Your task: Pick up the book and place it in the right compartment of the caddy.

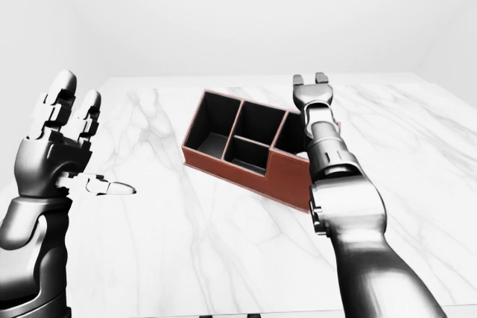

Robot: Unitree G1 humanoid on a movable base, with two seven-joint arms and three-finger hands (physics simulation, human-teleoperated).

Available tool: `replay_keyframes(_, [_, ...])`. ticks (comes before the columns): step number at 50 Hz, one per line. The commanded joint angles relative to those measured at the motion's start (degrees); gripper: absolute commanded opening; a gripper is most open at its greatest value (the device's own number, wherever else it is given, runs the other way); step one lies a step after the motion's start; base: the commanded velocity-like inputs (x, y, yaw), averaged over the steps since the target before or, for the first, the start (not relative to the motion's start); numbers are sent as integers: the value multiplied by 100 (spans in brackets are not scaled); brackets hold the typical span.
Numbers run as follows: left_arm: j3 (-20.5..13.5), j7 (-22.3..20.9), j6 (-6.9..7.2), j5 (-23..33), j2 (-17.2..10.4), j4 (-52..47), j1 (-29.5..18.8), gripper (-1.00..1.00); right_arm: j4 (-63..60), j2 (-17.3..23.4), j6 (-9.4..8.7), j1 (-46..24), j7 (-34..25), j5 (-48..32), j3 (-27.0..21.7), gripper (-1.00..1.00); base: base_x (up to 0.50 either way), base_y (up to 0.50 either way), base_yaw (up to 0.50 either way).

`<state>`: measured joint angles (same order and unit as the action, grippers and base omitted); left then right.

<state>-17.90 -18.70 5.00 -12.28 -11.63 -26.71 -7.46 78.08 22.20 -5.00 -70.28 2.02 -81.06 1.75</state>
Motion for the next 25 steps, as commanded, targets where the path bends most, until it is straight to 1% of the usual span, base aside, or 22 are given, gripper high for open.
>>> replay_keyframes(1, [18,15,0,14,2,14,-23,100,-48,27,0,-128,-37,39,23,100,0,0,0])
replay_keyframes(25, [5,22,0,-13,-14,25,-51,100,-51,30,0,-133,-65,71,41,100,0,0,0])
